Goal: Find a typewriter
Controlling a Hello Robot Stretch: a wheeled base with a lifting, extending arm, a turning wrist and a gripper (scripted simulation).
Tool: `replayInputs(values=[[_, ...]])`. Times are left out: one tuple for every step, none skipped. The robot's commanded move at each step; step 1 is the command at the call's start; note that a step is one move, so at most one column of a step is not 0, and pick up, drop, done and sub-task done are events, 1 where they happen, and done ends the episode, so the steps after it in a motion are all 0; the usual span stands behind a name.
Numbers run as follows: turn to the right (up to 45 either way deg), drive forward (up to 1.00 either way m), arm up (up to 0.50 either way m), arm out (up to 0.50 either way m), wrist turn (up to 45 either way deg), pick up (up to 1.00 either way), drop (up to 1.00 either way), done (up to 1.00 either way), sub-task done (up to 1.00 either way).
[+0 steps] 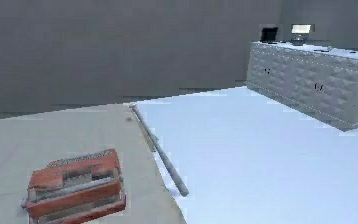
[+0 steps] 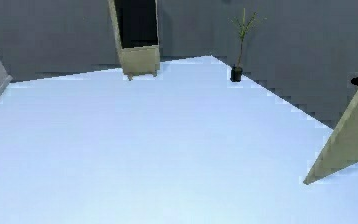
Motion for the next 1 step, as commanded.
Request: replayInputs(values=[[45.0,0.00,0.00,0.00,0.0,0.00,0.00,0.00,0.00]])
